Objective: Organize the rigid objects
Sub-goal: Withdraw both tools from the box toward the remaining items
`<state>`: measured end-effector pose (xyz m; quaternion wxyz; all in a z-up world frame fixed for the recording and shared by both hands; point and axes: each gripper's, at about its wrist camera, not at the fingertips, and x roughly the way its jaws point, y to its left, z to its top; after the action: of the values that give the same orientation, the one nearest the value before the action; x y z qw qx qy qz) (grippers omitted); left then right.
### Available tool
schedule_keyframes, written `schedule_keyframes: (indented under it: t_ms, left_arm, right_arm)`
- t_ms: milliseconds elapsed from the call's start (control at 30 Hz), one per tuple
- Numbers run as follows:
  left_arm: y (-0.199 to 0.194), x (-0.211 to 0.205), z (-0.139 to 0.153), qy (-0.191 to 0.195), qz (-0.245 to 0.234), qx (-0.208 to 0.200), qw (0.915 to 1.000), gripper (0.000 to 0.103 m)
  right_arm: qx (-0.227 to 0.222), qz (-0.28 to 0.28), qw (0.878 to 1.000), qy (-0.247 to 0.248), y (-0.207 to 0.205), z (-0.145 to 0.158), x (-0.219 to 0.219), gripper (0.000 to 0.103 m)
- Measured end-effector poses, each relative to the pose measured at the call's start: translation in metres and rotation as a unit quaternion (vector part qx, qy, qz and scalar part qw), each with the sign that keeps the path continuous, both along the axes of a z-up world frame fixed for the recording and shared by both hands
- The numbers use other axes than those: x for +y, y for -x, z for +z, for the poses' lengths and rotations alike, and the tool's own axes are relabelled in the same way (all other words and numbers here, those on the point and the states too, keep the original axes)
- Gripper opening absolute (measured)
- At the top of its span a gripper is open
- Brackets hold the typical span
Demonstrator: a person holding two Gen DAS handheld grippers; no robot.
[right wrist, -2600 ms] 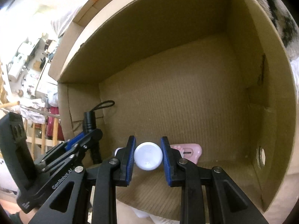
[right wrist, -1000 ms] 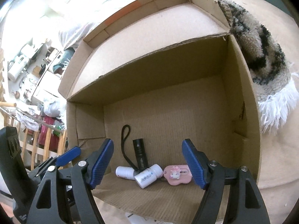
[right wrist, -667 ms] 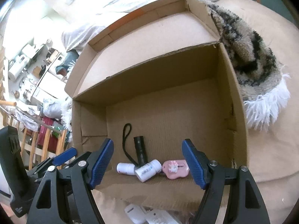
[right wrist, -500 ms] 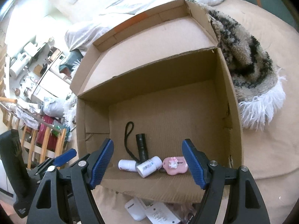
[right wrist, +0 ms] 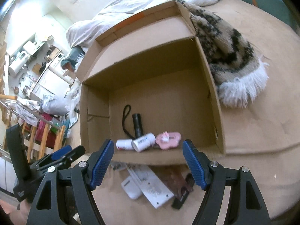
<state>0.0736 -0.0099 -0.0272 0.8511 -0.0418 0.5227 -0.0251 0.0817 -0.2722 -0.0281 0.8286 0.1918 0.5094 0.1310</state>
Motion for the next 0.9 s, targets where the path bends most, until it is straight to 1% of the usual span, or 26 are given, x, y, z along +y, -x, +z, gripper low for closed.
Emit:
schedule_keyframes:
  t_ms: [100,300,400,500,567,667,800,900]
  left_arm:
    - [0.006,-0.001,-0.006,0.004,0.001,0.012,0.9999,0.067]
    - [0.012,0.004,-0.017,-0.005,0.012,0.023,0.9996,0.067]
    - [0.010,0.012,-0.025,0.004,0.028,0.040,0.9988,0.067]
    - [0.005,0.016,-0.037,0.023,0.039,0.067,0.9967,0.067]
    - [0.002,0.015,-0.045,0.029,0.043,0.082,0.9953,0.067]
    - [-0.002,0.003,-0.055,0.036,0.033,0.093,0.9945,0.067]
    - [-0.014,-0.022,-0.068,0.043,0.004,0.115,0.9925,0.067]
    - [-0.026,-0.033,-0.080,0.037,0.010,0.124,0.9916,0.067]
  right_arm:
    - [0.008,-0.003,1.000,0.001,0.012,-0.003,-0.001,0.080]
    - [0.010,-0.007,1.000,0.017,0.033,-0.006,-0.001,0.080]
    - [0.017,-0.008,1.000,0.022,0.035,-0.011,-0.004,0.080]
    - [0.033,-0.019,0.999,0.012,0.033,-0.018,-0.009,0.080]
    - [0.046,-0.028,0.999,0.002,0.030,-0.024,-0.011,0.080]
    - [0.058,-0.034,0.998,-0.004,0.027,-0.030,-0.012,0.080]
    - [0.070,-0.034,0.997,-0.005,0.022,-0.037,-0.010,0.080]
    - [0.077,-0.034,0.996,-0.005,0.019,-0.041,-0.010,0.080]
